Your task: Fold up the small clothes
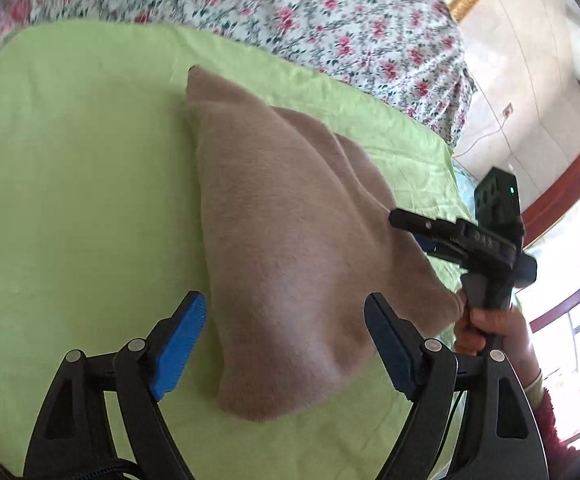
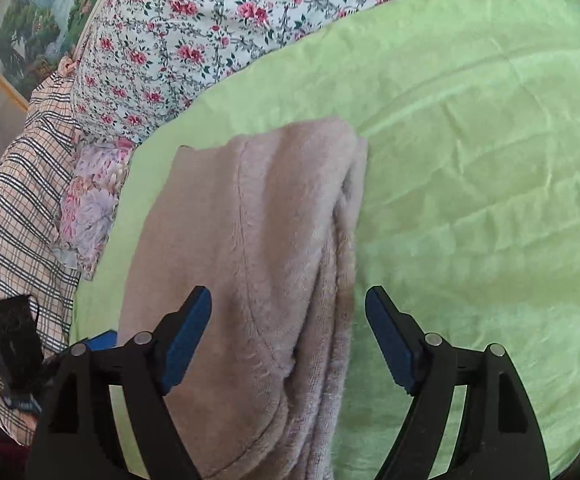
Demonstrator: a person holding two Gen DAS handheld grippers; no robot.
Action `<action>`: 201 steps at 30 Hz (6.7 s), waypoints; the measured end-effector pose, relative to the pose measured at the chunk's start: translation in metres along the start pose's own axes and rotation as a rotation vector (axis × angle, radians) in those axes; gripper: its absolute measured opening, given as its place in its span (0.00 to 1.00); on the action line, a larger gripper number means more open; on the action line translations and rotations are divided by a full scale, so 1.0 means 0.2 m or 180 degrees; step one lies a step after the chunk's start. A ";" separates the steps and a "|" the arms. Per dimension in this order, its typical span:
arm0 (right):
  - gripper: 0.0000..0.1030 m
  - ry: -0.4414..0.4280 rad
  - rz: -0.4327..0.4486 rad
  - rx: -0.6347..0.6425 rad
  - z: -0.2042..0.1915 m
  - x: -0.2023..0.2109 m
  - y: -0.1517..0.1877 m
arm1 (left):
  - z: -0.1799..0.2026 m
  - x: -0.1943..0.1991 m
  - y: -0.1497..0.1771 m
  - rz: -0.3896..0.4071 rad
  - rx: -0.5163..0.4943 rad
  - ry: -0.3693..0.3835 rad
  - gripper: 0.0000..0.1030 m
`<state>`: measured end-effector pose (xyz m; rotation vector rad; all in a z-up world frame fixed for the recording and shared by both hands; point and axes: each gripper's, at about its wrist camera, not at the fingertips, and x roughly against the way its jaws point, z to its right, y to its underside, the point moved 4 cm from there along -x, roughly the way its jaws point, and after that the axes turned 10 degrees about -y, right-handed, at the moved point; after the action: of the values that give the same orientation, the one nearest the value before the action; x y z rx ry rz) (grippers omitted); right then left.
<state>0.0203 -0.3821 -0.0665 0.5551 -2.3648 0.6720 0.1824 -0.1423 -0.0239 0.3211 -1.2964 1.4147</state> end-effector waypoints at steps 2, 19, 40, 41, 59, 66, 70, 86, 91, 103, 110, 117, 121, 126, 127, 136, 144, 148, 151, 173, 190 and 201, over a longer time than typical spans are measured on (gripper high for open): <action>0.77 -0.0050 -0.0043 -0.0059 0.02 -0.04 0.00 | -0.04 -0.07 -0.02 -0.0077 0.0058 0.0019 0.80; 0.34 -0.0136 -0.0085 0.0112 -0.20 -0.12 0.06 | -0.13 -0.25 -0.09 -0.0182 0.0242 0.0440 0.41; 0.42 -0.0594 -0.0538 0.0458 -0.84 -0.70 0.54 | -0.87 0.54 0.44 0.0136 0.0509 -0.0193 0.52; 0.46 -0.0528 -0.0506 0.0425 -0.83 -0.68 0.54 | -0.86 0.57 0.46 0.0192 0.0505 -0.0184 0.52; 0.56 -0.0385 -0.0061 0.0311 -0.91 -0.51 0.40 | -0.98 0.73 0.49 0.0349 0.0632 -0.0487 0.70; 0.10 -0.0189 -0.0048 0.0407 -0.91 -0.63 0.24 | -0.93 0.68 0.40 0.0299 0.0560 -0.0634 0.46; 0.08 0.0175 0.0004 0.0647 -0.92 -0.61 0.22 | -0.81 0.66 0.41 0.0311 0.0208 -0.0945 0.39; 0.47 -0.0468 0.0023 0.0252 -0.92 -0.20 0.70 | -0.64 0.95 0.89 0.0609 -0.0283 -0.1077 0.54; 0.47 -0.0561 -0.0093 0.0327 -0.94 -0.19 0.92 | -0.61 0.89 1.00 0.0649 -0.0379 -0.1218 0.54; 0.06 -0.0334 -0.0018 0.0775 -1.03 -0.12 0.92 | -0.67 0.83 0.95 0.0588 -0.0180 -0.1615 0.10; 0.06 0.0268 -0.0397 0.0825 -0.79 -0.29 1.02 | -0.74 0.72 0.98 0.0231 0.0141 -0.1530 0.08; 0.07 0.0532 -0.0356 0.0935 -0.77 -0.31 1.00 | -0.74 0.70 0.99 0.0177 0.0143 -0.1510 0.08; 0.07 0.0551 -0.0348 0.0908 -0.78 -0.30 1.02 | -0.74 0.70 0.98 0.0139 0.0146 -0.1510 0.08; 0.12 0.0361 -0.0319 0.0679 -0.76 -0.25 1.02 | -0.73 0.78 1.02 0.0128 0.0004 -0.1299 0.09; 0.19 0.0306 -0.0296 0.0585 -0.77 -0.22 1.02 | -0.73 0.81 1.03 0.0148 -0.0012 -0.1245 0.09; 0.28 0.0021 0.0197 0.0487 -0.91 -0.06 0.74 | -0.68 1.02 0.71 0.0552 -0.0132 -0.0819 0.17; 0.31 -0.0438 0.0119 0.0485 -1.15 -0.42 0.50 | -0.67 0.78 0.25 0.0577 -0.0107 -0.0640 0.17; 0.30 -0.0123 -0.0194 0.0413 -1.03 -0.65 0.52 | -0.80 0.60 0.18 0.0339 0.0034 -0.0759 0.14; 0.15 0.0075 -0.0213 0.0444 -0.92 -0.72 0.50 | -0.92 0.48 0.20 0.0207 0.0293 -0.0697 0.15; 0.11 -0.0076 -0.0078 0.0606 -1.04 -0.40 0.70 | -0.65 0.73 0.62 0.0419 -0.0117 -0.0659 0.12; 0.25 0.0410 -0.0220 0.0936 -0.93 -0.37 1.00 | -0.65 0.71 0.90 0.0353 -0.0140 -0.0860 0.15; 0.33 0.0628 -0.0193 0.0859 -0.86 -0.24 1.03 | -0.66 0.76 0.97 0.0219 -0.0173 -0.0806 0.21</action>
<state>0.0205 -0.1097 -0.0472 0.6415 -2.0801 0.9796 0.0326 0.0915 -0.0504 0.4331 -1.5619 1.4270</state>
